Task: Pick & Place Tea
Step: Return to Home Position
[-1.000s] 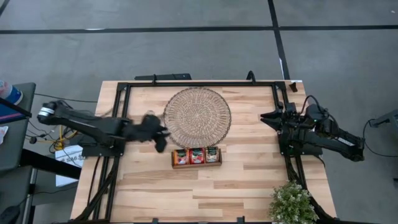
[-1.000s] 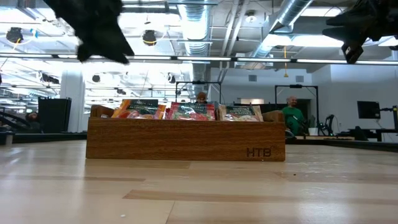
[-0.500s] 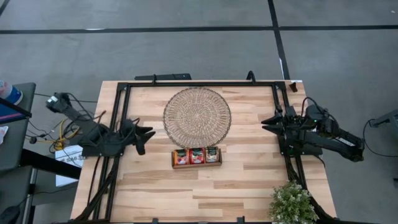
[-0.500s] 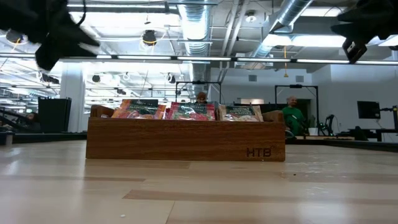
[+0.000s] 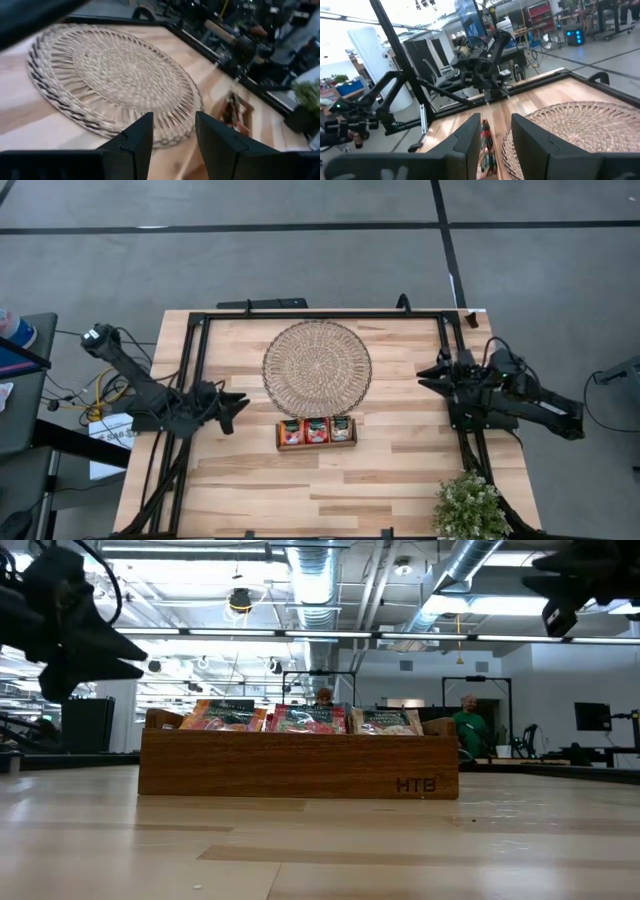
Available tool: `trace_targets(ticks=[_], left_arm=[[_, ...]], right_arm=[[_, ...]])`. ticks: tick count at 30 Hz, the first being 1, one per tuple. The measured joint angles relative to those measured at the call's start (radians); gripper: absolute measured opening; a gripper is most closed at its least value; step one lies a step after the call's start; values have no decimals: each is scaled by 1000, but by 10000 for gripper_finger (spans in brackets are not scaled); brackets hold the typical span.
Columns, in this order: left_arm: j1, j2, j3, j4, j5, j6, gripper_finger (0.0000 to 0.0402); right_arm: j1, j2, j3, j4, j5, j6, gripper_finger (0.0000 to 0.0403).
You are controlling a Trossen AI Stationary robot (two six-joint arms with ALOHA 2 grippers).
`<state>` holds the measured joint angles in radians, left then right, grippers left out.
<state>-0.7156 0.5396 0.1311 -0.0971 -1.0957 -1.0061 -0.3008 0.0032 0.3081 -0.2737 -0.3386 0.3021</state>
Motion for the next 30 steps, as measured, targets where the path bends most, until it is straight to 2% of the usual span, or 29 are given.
trace_targets(ticks=[3, 7, 12, 15, 18, 25, 28, 30], left_arm=[[61, 3, -44, 106, 4, 78, 138], [180, -29, -61, 159, 96, 229, 138], [342, -121, -61, 135, 171, 370, 138], [409, -206, -61, 111, 261, 436, 138], [448, -305, -61, 69, 326, 497, 138], [479, -538, -50, -71, 333, 537, 138], [480, -539, -38, -113, 311, 570, 138], [480, -540, -40, -112, 333, 550, 138]], right_arm=[[0, 0, -35, 31, 0, 12, 102], [0, 0, -55, 53, 17, 12, 102], [-1, 0, -55, 48, 99, 64, 102], [-1, 0, -55, 27, 117, 79, 102], [-1, 0, -55, 34, 94, 13, 102], [0, 0, -54, 49, -12, -26, 102], [-1, 0, -54, 59, -42, -46, 102], [0, 0, -54, 68, -56, -57, 102]])
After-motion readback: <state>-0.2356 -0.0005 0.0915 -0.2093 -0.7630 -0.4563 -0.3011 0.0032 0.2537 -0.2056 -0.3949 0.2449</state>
